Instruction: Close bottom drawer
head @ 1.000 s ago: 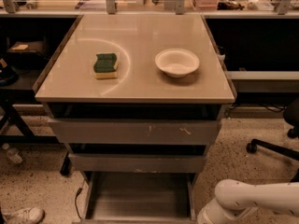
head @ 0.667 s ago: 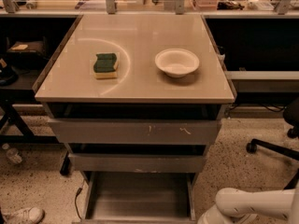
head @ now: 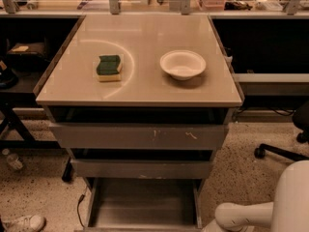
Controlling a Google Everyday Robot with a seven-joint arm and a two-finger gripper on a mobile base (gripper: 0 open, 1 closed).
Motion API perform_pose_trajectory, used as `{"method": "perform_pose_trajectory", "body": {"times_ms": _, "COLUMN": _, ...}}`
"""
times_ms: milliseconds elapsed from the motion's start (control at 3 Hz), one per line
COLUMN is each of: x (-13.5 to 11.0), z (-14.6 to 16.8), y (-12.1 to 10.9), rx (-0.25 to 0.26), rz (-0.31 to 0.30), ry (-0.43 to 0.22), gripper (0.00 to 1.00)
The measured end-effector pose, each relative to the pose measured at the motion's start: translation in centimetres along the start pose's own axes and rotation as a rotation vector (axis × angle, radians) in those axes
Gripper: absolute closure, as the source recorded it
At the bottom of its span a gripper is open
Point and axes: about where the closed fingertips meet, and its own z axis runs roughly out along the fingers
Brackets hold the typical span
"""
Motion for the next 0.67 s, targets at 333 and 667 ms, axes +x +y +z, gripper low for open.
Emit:
{"method": "perform_pose_trajectory", "body": {"times_ms": 333, "x": -1.1, "z": 1.7, "y": -1.0, "rx": 0.016, "rz": -0.027, "ry": -0.006, "gripper": 1.00}}
{"method": "perform_pose_trajectory", "body": {"times_ms": 667, "x": -2.3, "z": 2.9, "y": -2.3, "rx": 0.043, "rz": -0.052, "ry": -0.014, "gripper": 1.00}}
